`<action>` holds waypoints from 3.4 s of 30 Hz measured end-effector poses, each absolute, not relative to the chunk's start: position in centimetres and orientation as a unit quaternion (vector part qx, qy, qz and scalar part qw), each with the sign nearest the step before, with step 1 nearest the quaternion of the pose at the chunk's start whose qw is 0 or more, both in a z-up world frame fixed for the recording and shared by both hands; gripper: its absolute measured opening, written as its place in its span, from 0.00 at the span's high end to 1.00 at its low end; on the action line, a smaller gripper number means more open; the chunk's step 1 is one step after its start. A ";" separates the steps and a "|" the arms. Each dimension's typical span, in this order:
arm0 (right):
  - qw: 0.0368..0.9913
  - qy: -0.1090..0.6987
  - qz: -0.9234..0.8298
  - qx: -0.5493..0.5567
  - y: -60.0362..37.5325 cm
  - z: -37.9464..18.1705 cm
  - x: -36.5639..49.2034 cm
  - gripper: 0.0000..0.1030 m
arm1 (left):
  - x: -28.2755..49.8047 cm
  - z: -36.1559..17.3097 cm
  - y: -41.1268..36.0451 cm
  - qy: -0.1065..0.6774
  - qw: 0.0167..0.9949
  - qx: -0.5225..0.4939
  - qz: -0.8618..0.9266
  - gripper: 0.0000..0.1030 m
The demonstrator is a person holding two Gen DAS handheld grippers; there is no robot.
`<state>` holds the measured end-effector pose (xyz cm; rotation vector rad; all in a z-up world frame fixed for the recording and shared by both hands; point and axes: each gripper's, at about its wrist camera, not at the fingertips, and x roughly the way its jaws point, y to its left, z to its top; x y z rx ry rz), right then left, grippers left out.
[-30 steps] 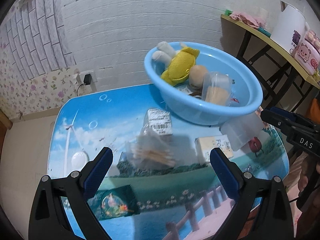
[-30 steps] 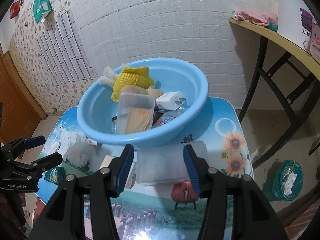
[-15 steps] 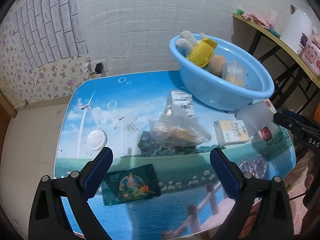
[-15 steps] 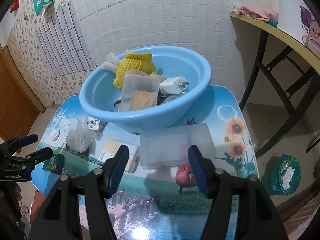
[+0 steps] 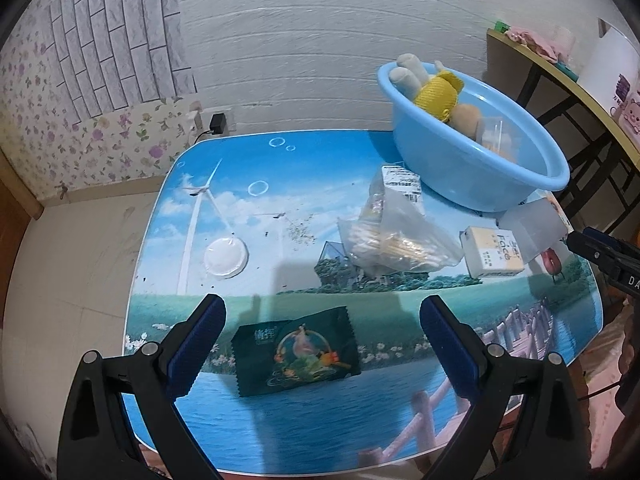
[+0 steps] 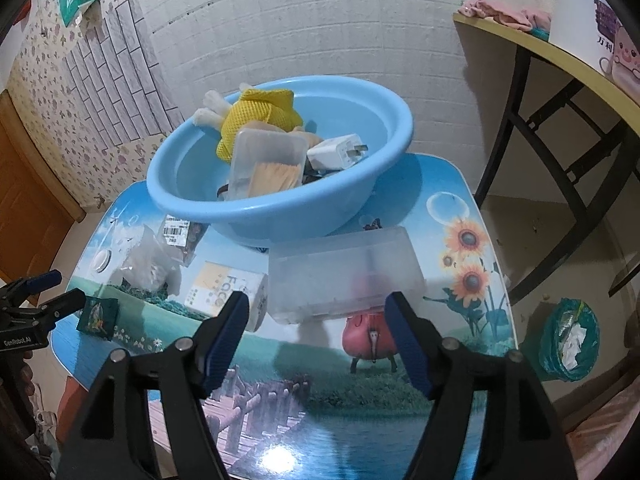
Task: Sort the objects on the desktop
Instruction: 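Grasp the clear plastic storage box with the right tool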
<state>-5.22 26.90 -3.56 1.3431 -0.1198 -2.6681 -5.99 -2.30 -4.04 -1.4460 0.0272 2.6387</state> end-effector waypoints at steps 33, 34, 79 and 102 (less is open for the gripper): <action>0.061 -0.057 -0.892 0.443 28.7 -5.9 -4.9 0.00 | -5.8 -7.0 -5.7 -0.014 0.050 -0.489 0.871 0.05; 0.064 -0.057 -0.895 0.438 28.6 -5.8 -4.8 0.00 | -5.7 -7.1 -5.9 -0.016 0.051 -0.488 0.871 0.05; 0.005 -0.051 -0.888 0.458 29.5 -7.8 -5.7 0.00 | -3.8 -10.2 -3.3 0.025 0.063 -0.480 0.874 0.00; 0.025 -0.038 -0.887 0.460 25.8 -8.4 -6.6 0.00 | -3.8 -10.3 -3.2 0.021 0.056 -0.478 0.876 0.00</action>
